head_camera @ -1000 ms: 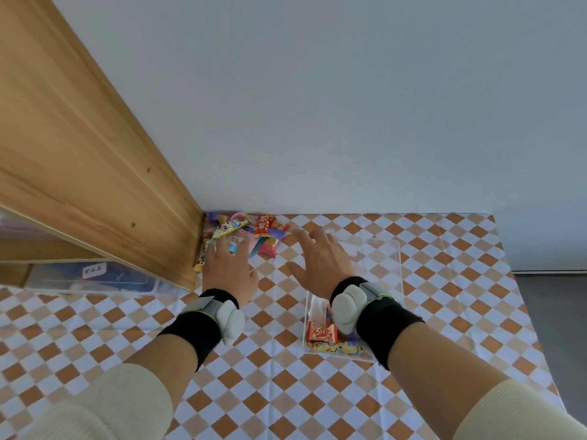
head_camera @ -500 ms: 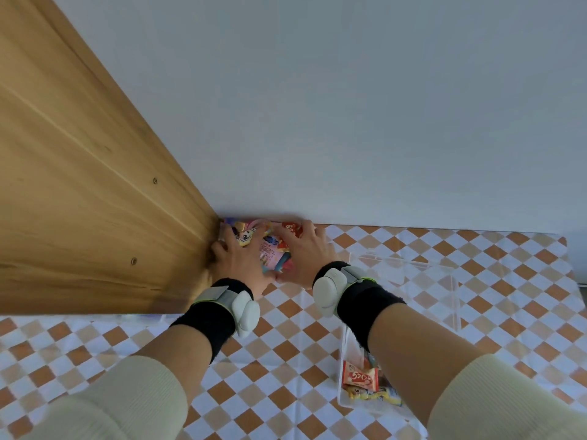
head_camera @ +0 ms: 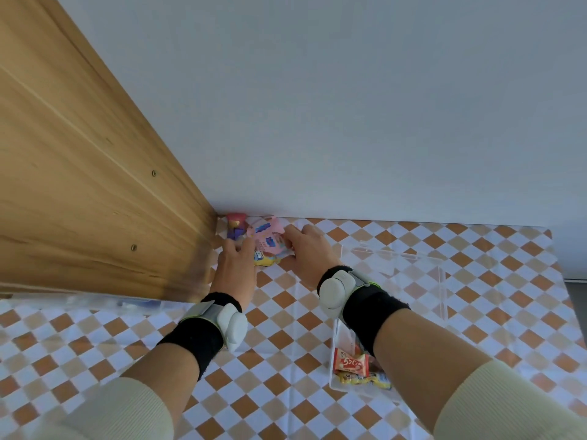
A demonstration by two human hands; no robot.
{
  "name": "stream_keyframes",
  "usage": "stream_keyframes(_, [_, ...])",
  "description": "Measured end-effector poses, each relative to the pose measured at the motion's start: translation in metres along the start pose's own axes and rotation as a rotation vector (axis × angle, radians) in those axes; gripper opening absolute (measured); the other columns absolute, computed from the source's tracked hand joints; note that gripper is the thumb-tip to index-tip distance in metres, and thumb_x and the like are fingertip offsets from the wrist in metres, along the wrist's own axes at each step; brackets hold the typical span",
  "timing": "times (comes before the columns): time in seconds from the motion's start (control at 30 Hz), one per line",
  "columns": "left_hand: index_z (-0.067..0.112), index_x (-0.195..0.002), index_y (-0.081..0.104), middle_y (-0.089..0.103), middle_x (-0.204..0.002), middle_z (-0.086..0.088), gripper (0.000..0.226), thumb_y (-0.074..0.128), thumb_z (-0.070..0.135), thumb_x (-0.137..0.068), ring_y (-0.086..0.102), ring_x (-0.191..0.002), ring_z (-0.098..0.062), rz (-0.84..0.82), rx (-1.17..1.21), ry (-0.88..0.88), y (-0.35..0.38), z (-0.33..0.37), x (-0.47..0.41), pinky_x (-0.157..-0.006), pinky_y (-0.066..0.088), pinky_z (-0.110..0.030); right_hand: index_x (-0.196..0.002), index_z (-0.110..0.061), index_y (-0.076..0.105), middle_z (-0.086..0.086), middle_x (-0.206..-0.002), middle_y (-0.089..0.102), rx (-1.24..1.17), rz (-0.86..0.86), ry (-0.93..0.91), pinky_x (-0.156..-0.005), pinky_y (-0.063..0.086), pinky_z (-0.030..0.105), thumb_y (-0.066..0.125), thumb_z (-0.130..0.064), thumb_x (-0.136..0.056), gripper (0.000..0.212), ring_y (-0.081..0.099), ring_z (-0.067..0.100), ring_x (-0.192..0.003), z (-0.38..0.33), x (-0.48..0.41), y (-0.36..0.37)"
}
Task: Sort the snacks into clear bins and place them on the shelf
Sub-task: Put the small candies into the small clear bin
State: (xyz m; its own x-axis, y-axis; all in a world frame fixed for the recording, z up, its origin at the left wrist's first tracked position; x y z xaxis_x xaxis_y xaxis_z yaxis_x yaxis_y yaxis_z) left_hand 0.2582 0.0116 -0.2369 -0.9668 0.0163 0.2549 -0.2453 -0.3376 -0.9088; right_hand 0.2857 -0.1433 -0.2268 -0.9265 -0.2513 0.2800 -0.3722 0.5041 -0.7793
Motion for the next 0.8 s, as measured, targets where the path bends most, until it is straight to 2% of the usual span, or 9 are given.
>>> stream_keyframes(0.1, [0.01,-0.116,0.045,0.041,-0.121,-0.015,0.034,0.065,0.003,-0.09,0.056,-0.102,-0.032,0.011,0.001,0.01,-0.008,0.01,0.012,-0.085,0.051,-0.034,-0.104,-0.012,0.056,0.009,-0.096,0.049,-0.003,0.045,-0.014,-0.07,0.039,0.032,0.064,-0.019,-0.086,0.021,0.051,0.03,-0.086,-0.003,0.016,-0.012])
stream_keyframes(0.2, [0.009,-0.114,0.045,0.044,-0.121,-0.016,0.03,0.062,0.002,-0.09,0.057,-0.1,-0.029,0.063,-0.002,0.037,-0.019,0.032,0.028,-0.083,0.051,-0.031,-0.105,-0.012,0.057,0.009,-0.099,0.051,-0.046,0.112,-0.016,-0.074,0.045,0.034,0.062,-0.011,-0.084,0.021,0.052,0.029,-0.085,-0.004,0.042,-0.03])
stream_keyframes(0.4, [0.003,-0.11,0.047,0.045,-0.112,-0.018,0.025,0.06,-0.001,-0.088,0.052,-0.089,-0.032,0.117,0.07,0.192,-0.024,0.094,0.072,-0.077,0.05,-0.039,-0.104,-0.012,0.059,0.002,-0.099,0.047,-0.071,0.264,0.024,-0.075,0.046,0.032,0.059,-0.003,-0.083,0.023,0.049,0.021,-0.078,0.023,0.113,-0.069])
stream_keyframes(0.53, [0.009,-0.108,0.045,0.044,-0.107,-0.011,0.025,0.059,0.004,-0.089,0.048,-0.088,-0.025,0.09,0.025,0.305,-0.004,0.131,0.104,-0.074,0.047,-0.033,-0.105,-0.015,0.057,0.004,-0.102,0.048,-0.048,0.284,0.117,-0.073,0.044,0.031,0.059,-0.008,-0.086,0.02,0.05,0.022,-0.08,0.056,0.159,-0.083])
stream_keyframes(0.67, [0.011,-0.104,0.045,0.043,-0.106,-0.008,0.023,0.057,0.002,-0.087,0.045,-0.086,-0.025,0.047,0.006,0.405,0.024,0.181,0.154,-0.073,0.041,-0.033,-0.104,-0.015,0.055,0.005,-0.102,0.047,-0.027,0.321,0.19,-0.073,0.047,0.034,0.059,-0.01,-0.087,0.018,0.052,0.025,-0.079,0.1,0.226,-0.1])
stream_keyframes(0.73, [0.012,-0.107,0.045,0.044,-0.11,-0.007,0.022,0.057,0.007,-0.089,0.045,-0.089,-0.027,0.013,-0.04,0.423,0.039,0.188,0.165,-0.075,0.041,-0.035,-0.104,-0.015,0.054,0.006,-0.101,0.047,-0.022,0.314,0.207,-0.072,0.045,0.034,0.058,-0.01,-0.087,0.018,0.052,0.027,-0.08,0.112,0.242,-0.097])
stream_keyframes(0.8, [0.012,-0.116,0.045,0.042,-0.118,-0.009,0.027,0.057,0.015,-0.092,0.045,-0.095,-0.029,-0.044,-0.07,0.367,0.051,0.183,0.167,-0.08,0.037,-0.032,-0.103,-0.016,0.054,0.004,-0.1,0.046,-0.035,0.303,0.205,-0.069,0.04,0.03,0.057,-0.01,-0.087,0.018,0.051,0.026,-0.079,0.114,0.248,-0.09])
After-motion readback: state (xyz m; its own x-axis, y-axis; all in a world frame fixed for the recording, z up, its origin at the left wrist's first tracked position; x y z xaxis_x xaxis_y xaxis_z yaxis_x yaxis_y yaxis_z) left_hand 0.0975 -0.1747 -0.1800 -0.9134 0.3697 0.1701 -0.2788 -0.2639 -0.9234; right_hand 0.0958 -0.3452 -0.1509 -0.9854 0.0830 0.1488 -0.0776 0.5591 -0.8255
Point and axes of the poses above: each hand's wrist, its own x-axis away from the middle knuckle, its own y-axis out of the palm, z = x × y, the point moved 6 cm from there along -x, towards the middle knuckle
